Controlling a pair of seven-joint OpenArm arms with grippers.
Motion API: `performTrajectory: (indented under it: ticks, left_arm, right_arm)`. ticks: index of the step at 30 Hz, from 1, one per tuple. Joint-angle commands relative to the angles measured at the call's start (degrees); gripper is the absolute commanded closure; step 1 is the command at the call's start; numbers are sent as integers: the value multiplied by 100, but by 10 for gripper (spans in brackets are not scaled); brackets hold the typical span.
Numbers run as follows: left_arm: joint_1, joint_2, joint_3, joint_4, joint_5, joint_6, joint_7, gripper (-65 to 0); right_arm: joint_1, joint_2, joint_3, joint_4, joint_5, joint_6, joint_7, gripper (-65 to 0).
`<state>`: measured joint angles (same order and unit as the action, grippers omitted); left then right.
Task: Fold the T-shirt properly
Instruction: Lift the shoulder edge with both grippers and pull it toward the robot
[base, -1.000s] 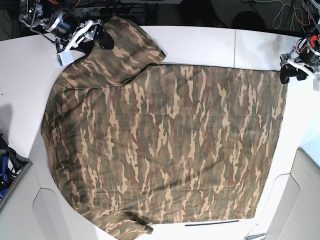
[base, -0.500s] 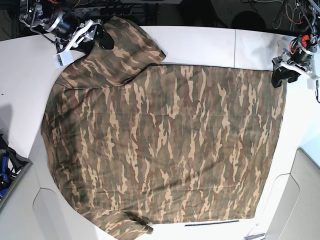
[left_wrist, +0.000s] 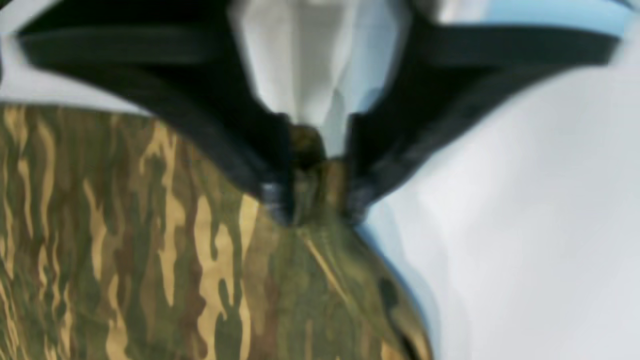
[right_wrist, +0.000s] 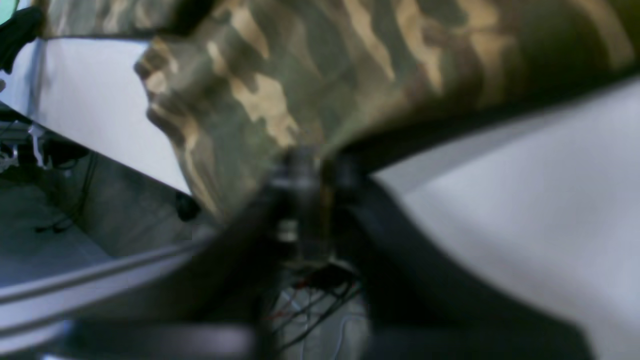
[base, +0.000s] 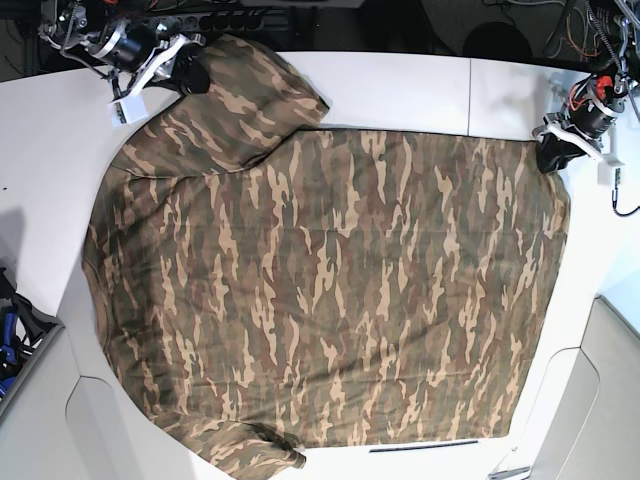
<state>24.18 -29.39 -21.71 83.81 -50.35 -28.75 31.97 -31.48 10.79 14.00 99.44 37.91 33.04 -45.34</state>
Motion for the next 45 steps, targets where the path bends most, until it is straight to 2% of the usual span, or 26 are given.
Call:
performTrajectory:
  ticks: [1,3,6,10,15,22,26,33,43,45]
  left_arm:
    - [-52,-96,-37,48,-44,-44,-31,-44]
    - [-122,-96,-37,50,-44,-46,-63,0]
    - [-262,-96,-37,52,-46,-92,-83,0]
    - [-446,-101,-39,72,-55,-372,-85,0]
    - [-743,-107,-94,94,-70,-363,-83,0]
    - [-1217,-107,-157,92,-50,-363,-87,0]
    - [-1582,-66,-155,85,256,-315,-136,0]
    - [-2074,20,-151,-17,802,136,-417,0]
    - [-2793,20,120,-796,962,153,-778,0]
    - [-2935,20,216,-942,1154,153,-905,0]
  right_arm:
    - [-28,44,7,70,7,15,-7,0]
    - [-26,44,9,76,11,15,0,0]
    - [52,44,26,85,201,17,7,0]
    - [98,15,101,256,522,24,7,0]
    - [352,-52,343,721,704,26,-120,0]
    - [1108,-48,787,885,699,42,-118,0]
    - [1681,-48,811,798,461,42,-116,0]
    - [2671,-46,811,120,-2,44,-116,0]
    - [4238,-46,811,-1646,-136,87,-98,0]
    - [4516,-46,811,-1939,-210,90,-50,0]
